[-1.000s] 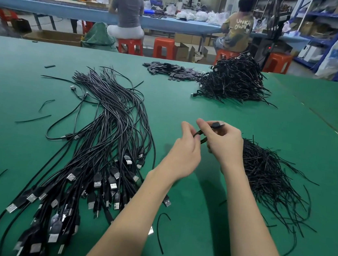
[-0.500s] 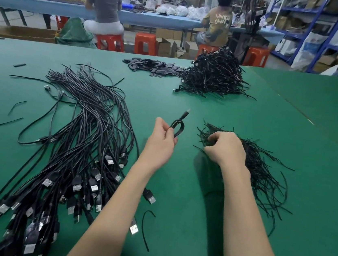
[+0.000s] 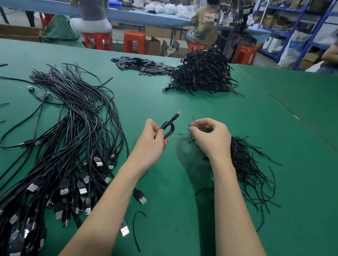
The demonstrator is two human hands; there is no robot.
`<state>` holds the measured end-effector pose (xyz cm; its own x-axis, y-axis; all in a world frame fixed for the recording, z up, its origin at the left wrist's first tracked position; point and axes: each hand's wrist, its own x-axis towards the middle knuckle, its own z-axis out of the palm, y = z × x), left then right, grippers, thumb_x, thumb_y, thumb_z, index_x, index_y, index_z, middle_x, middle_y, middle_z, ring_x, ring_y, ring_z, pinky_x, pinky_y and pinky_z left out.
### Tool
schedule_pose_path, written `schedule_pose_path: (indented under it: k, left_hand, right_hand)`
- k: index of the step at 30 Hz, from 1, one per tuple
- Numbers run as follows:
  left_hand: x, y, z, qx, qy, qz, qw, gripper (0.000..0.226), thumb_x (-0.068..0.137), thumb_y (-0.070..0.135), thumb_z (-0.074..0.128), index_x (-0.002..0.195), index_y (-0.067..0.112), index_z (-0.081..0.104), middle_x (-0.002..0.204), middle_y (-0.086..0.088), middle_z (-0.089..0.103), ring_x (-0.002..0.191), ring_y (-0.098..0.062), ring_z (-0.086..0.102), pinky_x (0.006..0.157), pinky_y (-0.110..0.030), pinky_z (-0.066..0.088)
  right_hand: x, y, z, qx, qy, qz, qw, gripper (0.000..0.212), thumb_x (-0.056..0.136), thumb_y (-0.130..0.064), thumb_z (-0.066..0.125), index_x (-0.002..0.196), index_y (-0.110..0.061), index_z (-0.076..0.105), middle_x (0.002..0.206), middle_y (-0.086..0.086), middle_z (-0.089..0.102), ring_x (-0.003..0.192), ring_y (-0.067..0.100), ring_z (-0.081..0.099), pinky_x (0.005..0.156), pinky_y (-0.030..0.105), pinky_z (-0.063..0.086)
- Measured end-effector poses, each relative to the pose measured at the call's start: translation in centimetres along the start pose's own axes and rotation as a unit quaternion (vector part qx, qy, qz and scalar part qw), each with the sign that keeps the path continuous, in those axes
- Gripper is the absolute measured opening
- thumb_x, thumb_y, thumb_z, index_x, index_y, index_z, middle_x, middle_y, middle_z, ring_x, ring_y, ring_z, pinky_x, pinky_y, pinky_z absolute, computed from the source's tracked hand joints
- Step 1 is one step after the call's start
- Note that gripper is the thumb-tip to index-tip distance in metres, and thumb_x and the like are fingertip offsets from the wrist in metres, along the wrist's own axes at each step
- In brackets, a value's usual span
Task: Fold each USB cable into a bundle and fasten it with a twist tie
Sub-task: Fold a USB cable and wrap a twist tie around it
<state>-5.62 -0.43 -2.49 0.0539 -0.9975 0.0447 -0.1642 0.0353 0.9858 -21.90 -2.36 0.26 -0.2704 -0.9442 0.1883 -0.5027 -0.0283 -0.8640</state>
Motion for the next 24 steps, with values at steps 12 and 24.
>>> schedule_pose_path:
  k: [12, 24]
  left_hand:
    - [0.3, -0.4, -0.5, -0.016, 0.021, 0.003, 1.0, 0.019, 0.102, 0.023, 0.038, 0.085, 0.027, 0.034, 0.071, 0.004, 0.056, 0.053, -0.012, 0.039, 0.052, -0.026, 0.033]
    - [0.4, -0.4, -1.1, -0.014, 0.035, -0.025, 0.999, 0.016, 0.102, 0.025, 0.037, 0.087, 0.026, 0.034, 0.076, 0.002, 0.057, 0.056, -0.012, 0.04, 0.051, -0.026, 0.033]
  right_hand:
    - [-0.6, -1.9, 0.9, -0.059, 0.039, -0.079, 0.994, 0.005, 0.089, -0.025, 0.068, 0.088, -0.027, 0.072, 0.091, -0.004, 0.069, 0.076, 0.014, 0.063, 0.071, 0.03, 0.048]
    - [-1.1, -1.8, 1.9, -0.133, 0.081, -0.113, 0.981, 0.004, 0.089, -0.026, 0.067, 0.091, -0.028, 0.07, 0.096, -0.007, 0.06, 0.073, 0.016, 0.058, 0.068, 0.028, 0.037]
